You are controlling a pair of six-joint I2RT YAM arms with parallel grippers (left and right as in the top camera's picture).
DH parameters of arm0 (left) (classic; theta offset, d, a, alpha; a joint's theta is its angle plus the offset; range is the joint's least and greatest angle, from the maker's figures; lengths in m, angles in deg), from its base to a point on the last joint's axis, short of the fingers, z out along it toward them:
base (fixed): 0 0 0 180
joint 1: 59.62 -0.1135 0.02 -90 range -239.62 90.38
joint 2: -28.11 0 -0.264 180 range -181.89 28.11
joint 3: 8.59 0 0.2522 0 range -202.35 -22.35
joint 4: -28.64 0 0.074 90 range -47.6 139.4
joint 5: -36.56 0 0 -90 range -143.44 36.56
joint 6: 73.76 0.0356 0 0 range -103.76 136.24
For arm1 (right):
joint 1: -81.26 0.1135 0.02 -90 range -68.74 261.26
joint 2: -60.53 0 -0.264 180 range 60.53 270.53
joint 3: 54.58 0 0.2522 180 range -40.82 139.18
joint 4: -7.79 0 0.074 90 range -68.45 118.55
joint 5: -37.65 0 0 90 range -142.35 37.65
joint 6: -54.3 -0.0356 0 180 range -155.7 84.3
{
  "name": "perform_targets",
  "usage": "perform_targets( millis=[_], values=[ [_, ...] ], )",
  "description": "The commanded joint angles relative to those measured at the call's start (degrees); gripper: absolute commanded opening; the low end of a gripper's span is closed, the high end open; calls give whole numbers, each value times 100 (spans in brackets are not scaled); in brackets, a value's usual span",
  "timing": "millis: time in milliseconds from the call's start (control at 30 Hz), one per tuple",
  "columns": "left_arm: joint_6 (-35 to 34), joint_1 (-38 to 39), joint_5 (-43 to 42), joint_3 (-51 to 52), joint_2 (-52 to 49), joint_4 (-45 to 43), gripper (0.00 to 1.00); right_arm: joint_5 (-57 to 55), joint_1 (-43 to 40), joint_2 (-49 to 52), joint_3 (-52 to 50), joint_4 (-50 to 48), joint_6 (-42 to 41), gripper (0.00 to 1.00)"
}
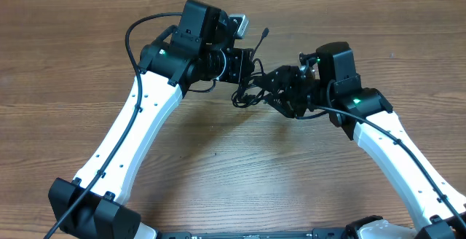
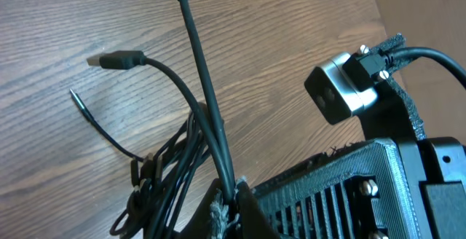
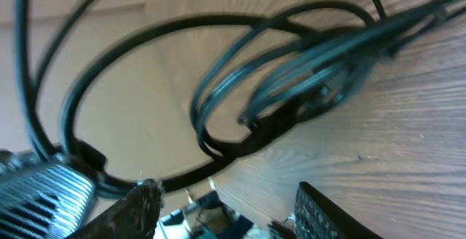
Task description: Untangle cables
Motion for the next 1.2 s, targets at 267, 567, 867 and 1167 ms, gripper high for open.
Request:
perform_targets(
  millis=[267, 567, 867, 1167],
  values=[
    [-1095, 44, -461, -85, -9, -26, 4, -345, 2, 780, 33, -966, -649, 42],
    [-1344, 42, -1005, -85, -9, -24, 4, -116, 2, 892, 33, -1617, -640, 33],
    [-1305, 20, -874, -85, -9, -31, 4, 289, -52, 892, 33, -1462, 413, 39],
    [-1325, -39, -909, -85, -9, -33, 4, 531, -46, 892, 33, -1453, 905, 40]
  ],
)
